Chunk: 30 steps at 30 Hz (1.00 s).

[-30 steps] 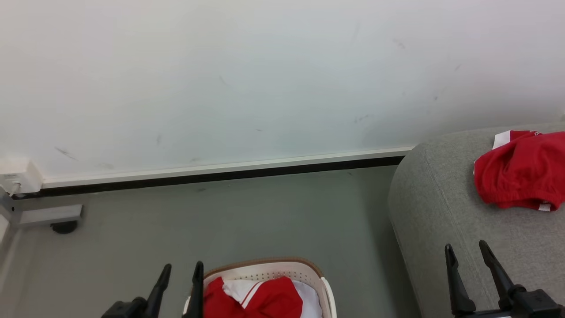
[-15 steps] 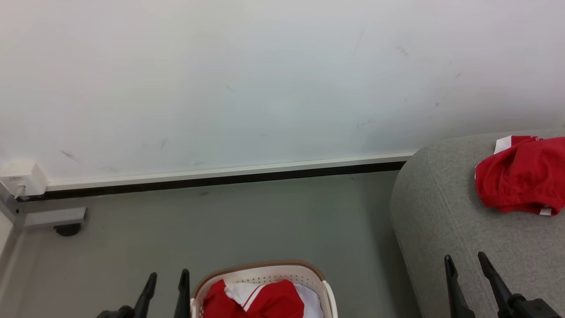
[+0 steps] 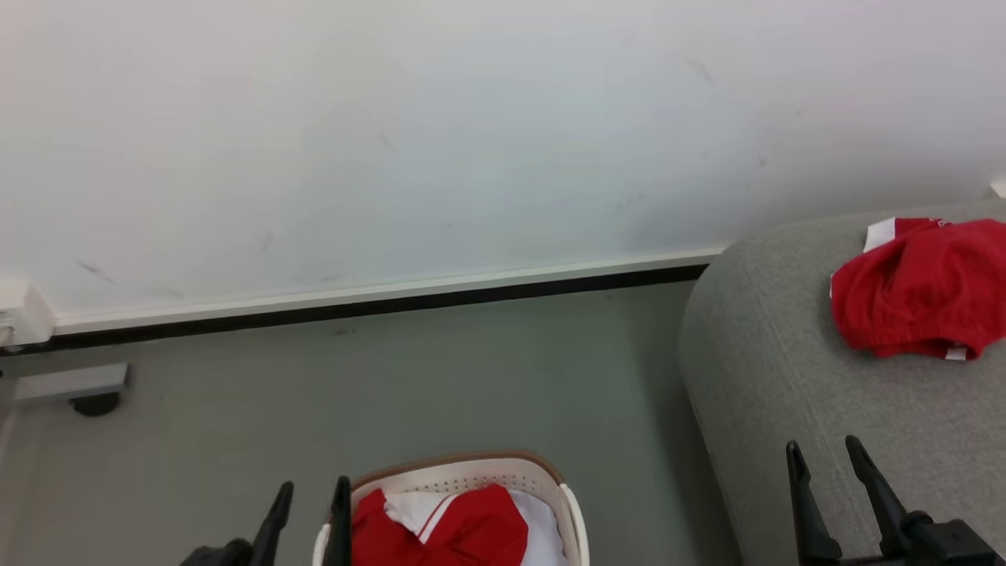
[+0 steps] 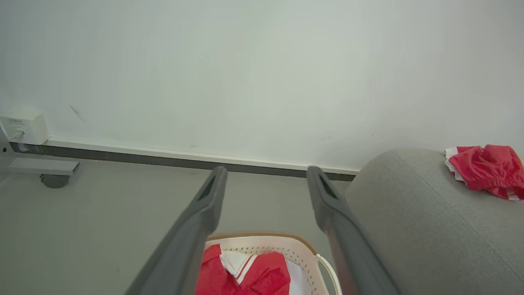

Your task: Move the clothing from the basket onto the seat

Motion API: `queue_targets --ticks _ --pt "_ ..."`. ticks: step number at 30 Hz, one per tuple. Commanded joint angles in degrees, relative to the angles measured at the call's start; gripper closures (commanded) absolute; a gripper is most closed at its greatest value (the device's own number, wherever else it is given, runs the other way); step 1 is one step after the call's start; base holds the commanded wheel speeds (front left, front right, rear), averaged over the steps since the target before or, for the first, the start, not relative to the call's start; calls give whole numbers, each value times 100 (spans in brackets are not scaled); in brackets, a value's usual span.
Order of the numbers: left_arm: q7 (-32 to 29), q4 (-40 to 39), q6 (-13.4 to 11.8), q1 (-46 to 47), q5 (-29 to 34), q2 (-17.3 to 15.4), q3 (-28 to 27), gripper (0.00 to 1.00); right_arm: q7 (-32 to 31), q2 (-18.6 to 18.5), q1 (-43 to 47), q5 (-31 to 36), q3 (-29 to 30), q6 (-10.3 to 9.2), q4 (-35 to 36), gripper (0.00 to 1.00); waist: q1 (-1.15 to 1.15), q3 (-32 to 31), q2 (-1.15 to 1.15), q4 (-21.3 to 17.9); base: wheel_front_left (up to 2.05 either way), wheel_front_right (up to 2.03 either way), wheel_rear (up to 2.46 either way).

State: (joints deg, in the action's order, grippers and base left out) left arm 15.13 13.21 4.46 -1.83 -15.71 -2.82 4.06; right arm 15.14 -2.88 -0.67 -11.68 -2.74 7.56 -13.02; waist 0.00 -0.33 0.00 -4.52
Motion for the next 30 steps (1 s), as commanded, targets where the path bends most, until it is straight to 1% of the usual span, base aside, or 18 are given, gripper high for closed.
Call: queue_targets --ticks 1,3,7,12,15,19,23,24,30 --pt "4 70 28 114 76 -15 49 0 1 -6 -86 -67 -4 -14 42 0 0 135 0 -136 0 0 0" --pt "4 197 52 240 185 -16 139 0 1 -5 -152 -104 -31 -14 87 0 0 261 0 -245 0 0 0" --pt "3 531 95 693 426 -19 335 0 1 -6 -363 -260 -98 -14 239 0 0 736 0 -490 0 0 0" --pt "-23 1325 124 1519 804 -102 660 0 1 -6 -714 -457 -214 -14 483 0 0 1372 0 -825 0 0 0" --pt "-271 1854 108 1988 1036 -133 854 0 1 -5 -928 -600 -283 -15 640 0 0 1767 0 -1040 0 0 0" --pt "-574 2494 -5 2601 1345 -240 1050 0 1 -5 -1207 -853 -397 -15 871 0 0 2286 0 -1311 0 0 0" --pt "-884 3142 -170 3169 1602 -370 1200 0 1 -2 -1447 -1129 -522 -15 1110 0 0 2794 0 -1542 0 0 0" --pt "-884 3142 -170 3169 1602 -370 1200 0 1 -2 -1447 -1129 -522 -15 1110 0 0 2794 0 -1542 0 0 0" --pt "-1135 3972 -507 3890 1874 -549 1301 0 1 -2 -1729 -1485 -622 -14 1392 0 0 3447 0 -1778 0 0 0"
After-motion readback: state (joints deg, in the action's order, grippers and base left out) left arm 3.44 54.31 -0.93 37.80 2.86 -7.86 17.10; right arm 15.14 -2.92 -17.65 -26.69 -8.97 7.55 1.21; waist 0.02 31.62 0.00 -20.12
